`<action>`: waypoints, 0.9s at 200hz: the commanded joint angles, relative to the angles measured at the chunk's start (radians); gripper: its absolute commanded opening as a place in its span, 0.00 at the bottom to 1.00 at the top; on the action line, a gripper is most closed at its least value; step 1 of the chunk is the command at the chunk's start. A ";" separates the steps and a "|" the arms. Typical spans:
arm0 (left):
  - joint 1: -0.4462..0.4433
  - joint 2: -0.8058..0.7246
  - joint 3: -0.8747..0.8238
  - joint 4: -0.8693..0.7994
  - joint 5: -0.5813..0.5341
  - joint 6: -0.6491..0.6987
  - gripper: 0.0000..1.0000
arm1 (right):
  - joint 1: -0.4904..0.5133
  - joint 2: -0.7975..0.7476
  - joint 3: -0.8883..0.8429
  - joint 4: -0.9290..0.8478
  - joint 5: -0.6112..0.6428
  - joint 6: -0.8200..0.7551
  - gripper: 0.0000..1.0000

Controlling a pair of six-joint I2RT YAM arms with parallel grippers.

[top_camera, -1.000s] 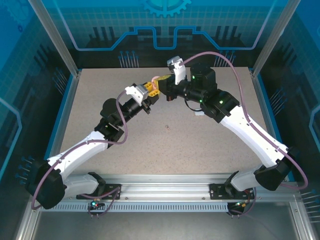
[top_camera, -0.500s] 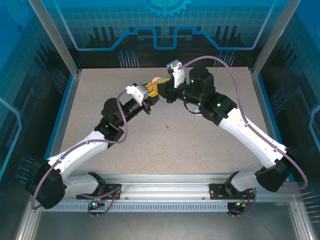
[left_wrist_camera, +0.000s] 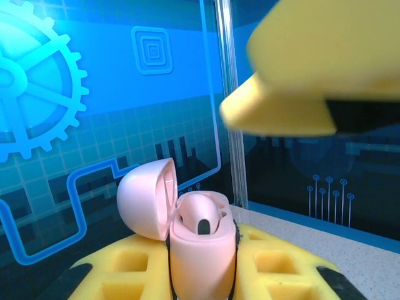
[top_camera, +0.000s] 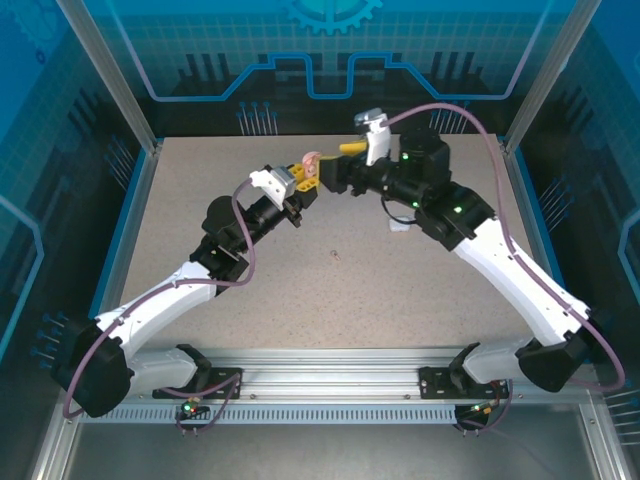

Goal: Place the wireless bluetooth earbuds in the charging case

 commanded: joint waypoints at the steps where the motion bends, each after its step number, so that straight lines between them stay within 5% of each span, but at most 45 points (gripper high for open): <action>1: -0.008 -0.007 -0.010 0.056 -0.029 -0.009 0.00 | -0.070 -0.080 0.009 -0.005 0.008 0.109 0.73; 56: -0.009 -0.044 -0.035 0.058 -0.055 0.001 0.00 | -0.187 -0.045 -0.091 -0.214 0.107 0.216 0.77; 101: -0.008 -0.071 -0.040 0.042 -0.058 0.002 0.00 | -0.167 0.260 -0.069 -0.371 0.017 0.151 0.68; 148: -0.009 -0.109 -0.051 0.024 -0.072 0.021 0.00 | -0.071 0.597 0.087 -0.527 0.087 0.034 0.51; 180: -0.008 -0.121 -0.055 0.017 -0.075 0.027 0.00 | -0.011 0.761 0.204 -0.619 0.146 -0.041 0.50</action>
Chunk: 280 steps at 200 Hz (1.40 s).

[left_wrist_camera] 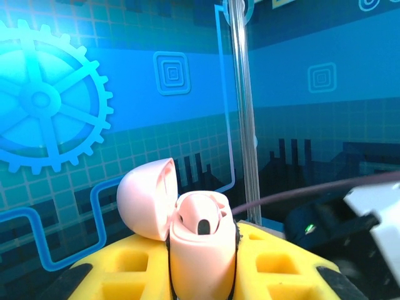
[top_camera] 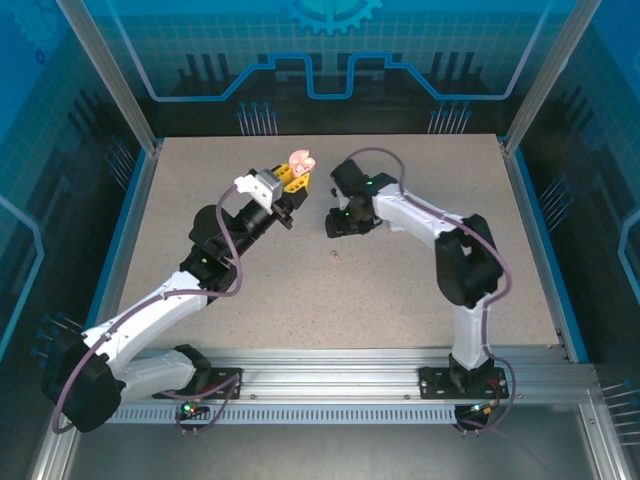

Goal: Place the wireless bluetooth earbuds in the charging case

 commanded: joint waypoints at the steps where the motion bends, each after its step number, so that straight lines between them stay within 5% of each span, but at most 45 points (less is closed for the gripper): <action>1: -0.006 -0.027 -0.014 0.010 -0.021 0.026 0.00 | 0.042 0.068 0.100 -0.122 0.053 -0.088 0.50; 280: -0.006 -0.026 -0.014 0.010 -0.018 0.023 0.00 | 0.104 0.270 0.175 -0.198 0.105 -0.142 0.29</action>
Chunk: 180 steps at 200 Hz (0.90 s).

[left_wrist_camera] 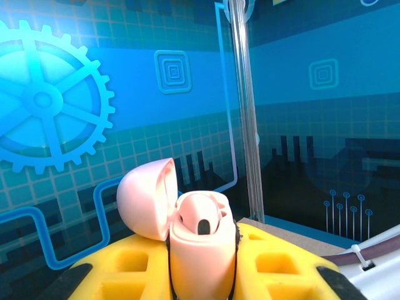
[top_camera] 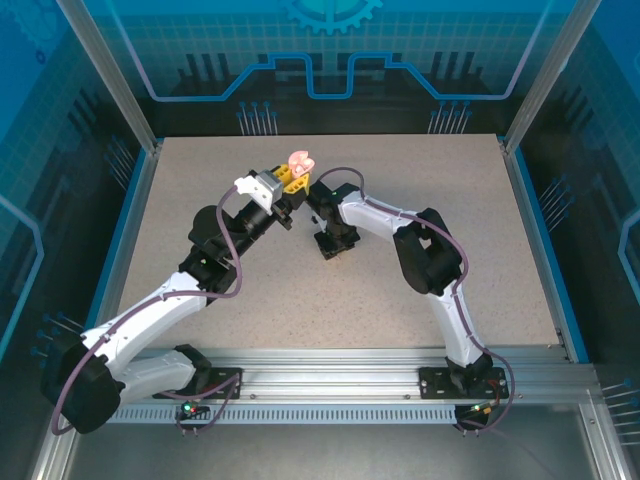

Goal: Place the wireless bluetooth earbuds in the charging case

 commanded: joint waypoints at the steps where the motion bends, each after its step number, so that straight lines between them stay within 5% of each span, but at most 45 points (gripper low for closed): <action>1: -0.006 -0.020 -0.010 0.017 -0.017 0.007 0.00 | 0.019 0.031 0.018 -0.028 0.005 -0.013 0.29; 87: -0.006 -0.019 -0.003 0.012 -0.012 0.001 0.00 | 0.028 0.019 0.012 -0.030 0.008 -0.005 0.12; 180: -0.008 -0.019 0.005 -0.005 -0.010 0.007 0.00 | 0.009 -0.100 -0.043 0.032 0.003 0.051 0.09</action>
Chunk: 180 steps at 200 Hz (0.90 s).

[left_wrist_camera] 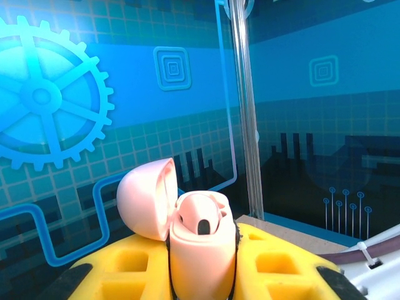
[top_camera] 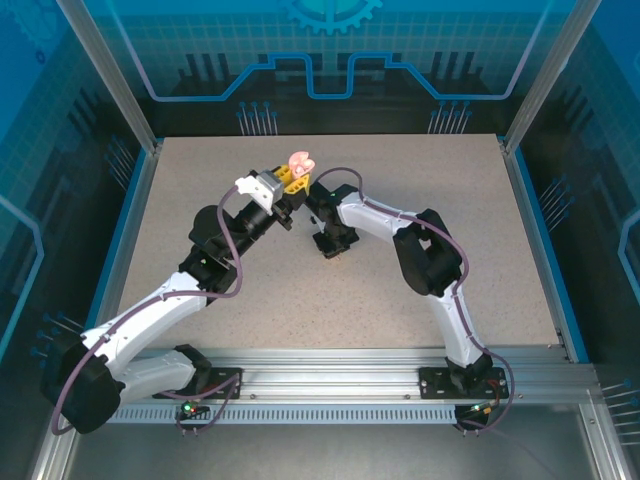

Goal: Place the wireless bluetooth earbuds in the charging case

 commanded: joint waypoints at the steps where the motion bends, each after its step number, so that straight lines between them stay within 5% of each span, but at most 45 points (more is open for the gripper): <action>1: -0.007 -0.019 0.005 0.009 -0.010 0.008 0.00 | -0.003 -0.084 -0.029 0.019 -0.013 0.038 0.08; 180: -0.006 -0.026 0.001 0.002 0.028 -0.008 0.00 | -0.108 -0.749 -0.101 0.294 -0.173 0.078 0.09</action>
